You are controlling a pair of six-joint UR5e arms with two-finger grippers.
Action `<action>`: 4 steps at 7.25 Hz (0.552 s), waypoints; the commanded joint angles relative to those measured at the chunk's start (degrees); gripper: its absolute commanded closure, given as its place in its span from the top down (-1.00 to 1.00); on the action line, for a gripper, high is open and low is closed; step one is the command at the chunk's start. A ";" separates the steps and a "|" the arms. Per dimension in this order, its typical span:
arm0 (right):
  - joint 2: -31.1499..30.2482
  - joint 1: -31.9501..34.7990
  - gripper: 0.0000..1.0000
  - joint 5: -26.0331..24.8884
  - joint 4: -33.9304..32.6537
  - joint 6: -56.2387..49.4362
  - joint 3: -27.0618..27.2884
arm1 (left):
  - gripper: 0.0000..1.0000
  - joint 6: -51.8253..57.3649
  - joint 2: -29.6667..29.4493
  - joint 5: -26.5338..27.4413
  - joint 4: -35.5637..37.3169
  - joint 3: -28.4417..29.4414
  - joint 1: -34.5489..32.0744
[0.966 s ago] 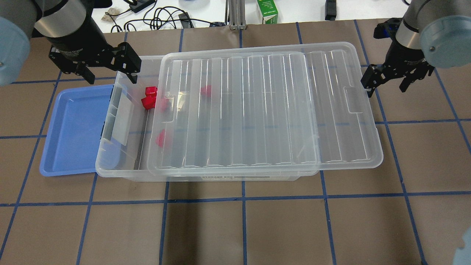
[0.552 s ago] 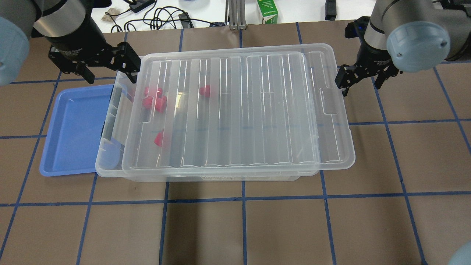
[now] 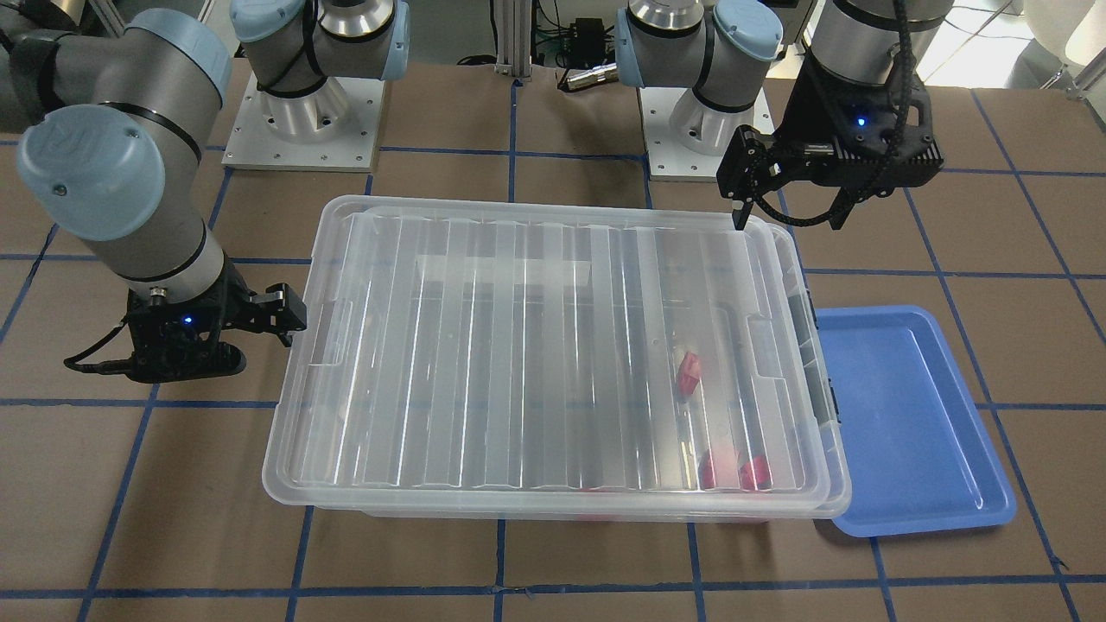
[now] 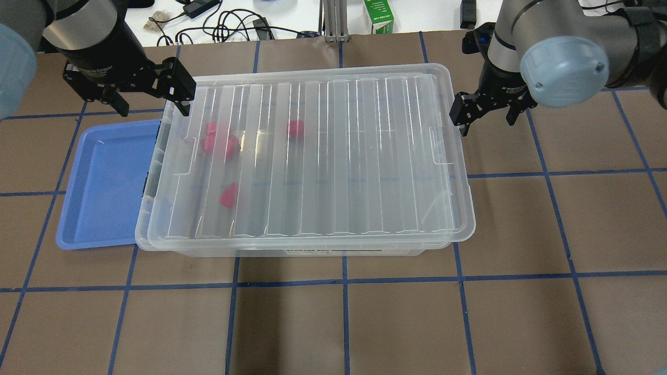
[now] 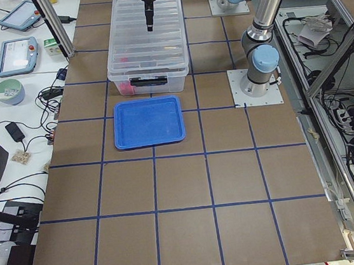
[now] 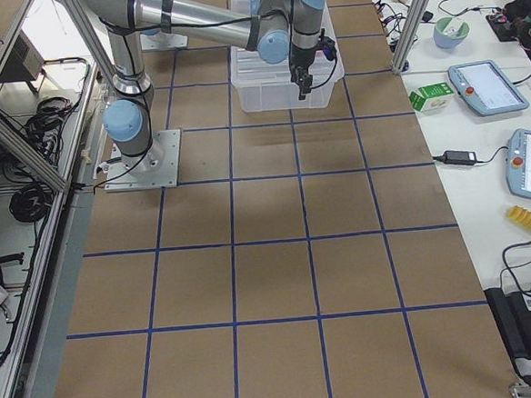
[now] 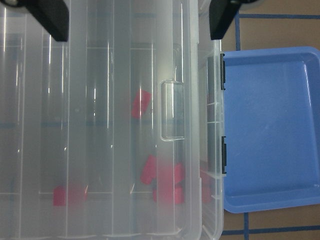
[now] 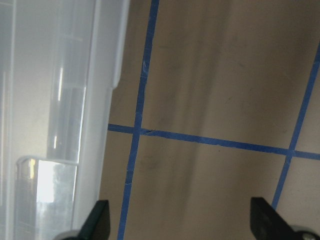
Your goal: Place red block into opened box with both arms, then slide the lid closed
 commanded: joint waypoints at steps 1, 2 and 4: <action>-2.07 0.27 1.00 0.11 2.22 0.01 -4.12 | 1.00 -0.04 0.02 -0.05 -0.04 0.00 0.00; -5.04 1.14 1.00 2.46 7.12 0.27 -7.20 | 1.00 0.05 0.19 0.03 -0.22 -0.08 0.00; -8.40 4.21 1.00 2.92 13.38 5.59 -12.74 | 1.00 0.05 0.46 0.04 -0.31 -0.44 -0.09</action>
